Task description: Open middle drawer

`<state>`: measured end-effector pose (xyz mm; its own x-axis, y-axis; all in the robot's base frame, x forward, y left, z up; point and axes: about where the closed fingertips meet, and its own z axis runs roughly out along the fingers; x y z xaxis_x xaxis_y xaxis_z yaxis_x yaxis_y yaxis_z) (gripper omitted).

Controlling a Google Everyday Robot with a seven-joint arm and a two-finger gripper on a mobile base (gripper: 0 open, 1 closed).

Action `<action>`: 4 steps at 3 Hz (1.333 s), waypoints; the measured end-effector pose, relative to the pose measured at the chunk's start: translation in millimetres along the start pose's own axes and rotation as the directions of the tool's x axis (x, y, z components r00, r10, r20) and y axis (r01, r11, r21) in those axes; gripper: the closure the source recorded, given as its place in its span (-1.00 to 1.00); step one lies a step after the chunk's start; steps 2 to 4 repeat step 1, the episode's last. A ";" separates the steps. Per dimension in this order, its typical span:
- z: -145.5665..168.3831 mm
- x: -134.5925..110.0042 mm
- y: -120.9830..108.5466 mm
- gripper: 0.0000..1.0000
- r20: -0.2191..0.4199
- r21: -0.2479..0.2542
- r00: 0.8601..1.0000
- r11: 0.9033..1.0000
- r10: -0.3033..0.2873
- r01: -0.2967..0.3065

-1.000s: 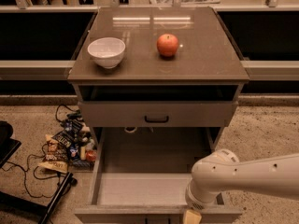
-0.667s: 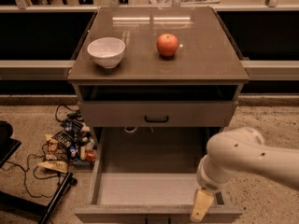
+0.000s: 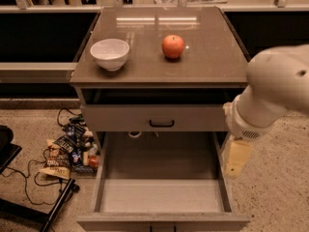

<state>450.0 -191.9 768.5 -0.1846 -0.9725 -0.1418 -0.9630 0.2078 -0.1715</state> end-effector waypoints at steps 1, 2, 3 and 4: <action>-84.0 3.3 7.7 -1.00 -0.064 0.041 0.997 0.998 -0.034 0.037; -84.0 3.3 7.7 -1.00 -0.064 0.041 0.997 0.998 -0.034 0.037; -84.0 3.3 7.7 -1.00 -0.064 0.041 0.997 0.998 -0.034 0.037; -84.0 3.3 7.7 -1.00 -0.064 0.041 0.997 0.998 -0.034 0.037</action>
Offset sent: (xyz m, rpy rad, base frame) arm 0.0000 0.0000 0.0000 0.0000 0.0000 0.0000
